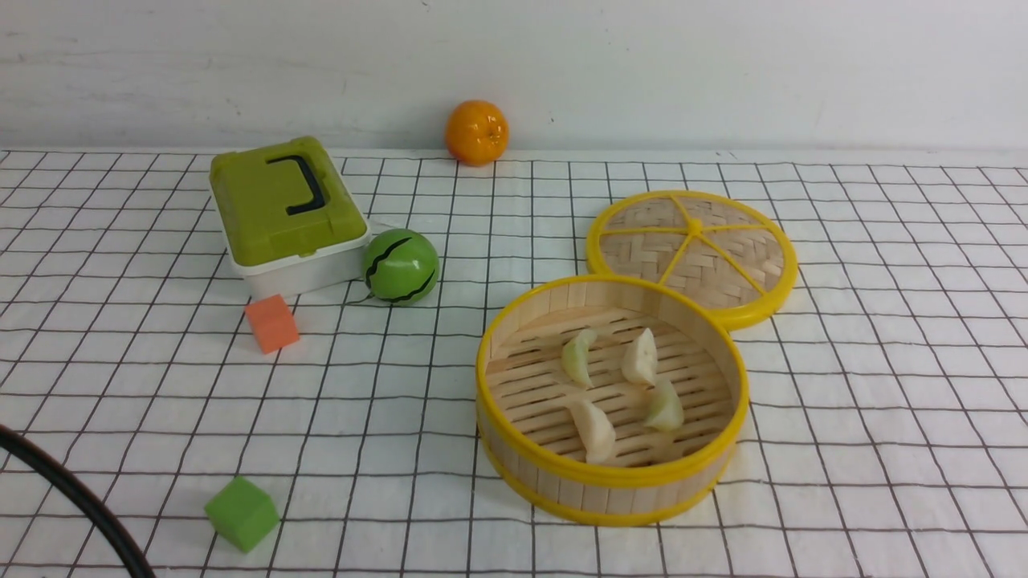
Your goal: Put the dumplings into the steamer on the table with the white tablecloth.
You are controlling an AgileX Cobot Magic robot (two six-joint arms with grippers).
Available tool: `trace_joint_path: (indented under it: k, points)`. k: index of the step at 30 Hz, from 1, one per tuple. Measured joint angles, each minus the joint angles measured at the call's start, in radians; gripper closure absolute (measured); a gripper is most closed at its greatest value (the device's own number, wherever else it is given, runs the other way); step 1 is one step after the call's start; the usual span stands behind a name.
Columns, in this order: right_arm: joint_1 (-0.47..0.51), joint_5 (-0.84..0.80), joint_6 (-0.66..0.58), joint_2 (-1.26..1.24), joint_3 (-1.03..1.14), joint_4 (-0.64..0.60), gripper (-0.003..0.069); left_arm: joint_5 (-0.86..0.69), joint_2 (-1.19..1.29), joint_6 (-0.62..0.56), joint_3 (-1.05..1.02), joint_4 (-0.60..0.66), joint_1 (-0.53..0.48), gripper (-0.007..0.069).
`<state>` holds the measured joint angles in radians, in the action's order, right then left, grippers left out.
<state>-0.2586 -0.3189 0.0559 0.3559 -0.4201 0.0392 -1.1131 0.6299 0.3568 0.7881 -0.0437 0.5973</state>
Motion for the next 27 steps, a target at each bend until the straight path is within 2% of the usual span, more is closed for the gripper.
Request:
trace_joint_path:
  k: [5, 10, 15, 27]
  points:
    - [0.175, 0.111, 0.101, -0.195, 0.223, 0.07, 0.0682, 0.0, 0.0, 0.0, 0.0, 0.0, 0.0, 0.0442]
    - [0.245, 0.131, 0.116, -0.319, 0.384, 0.066, 0.0682, 0.0, 0.0, 0.0, 0.0, -0.001, 0.0, 0.0442]
    - [0.253, 0.117, 0.119, -0.364, 0.445, 0.045, 0.0682, 0.0, 0.0, 0.0, 0.0, -0.001, 0.0, 0.0442]
    - [0.255, -0.046, 0.119, -0.367, 0.444, 0.042, 0.0682, 0.0, 0.0, 0.0, 0.0, -0.001, 0.0, 0.0426]
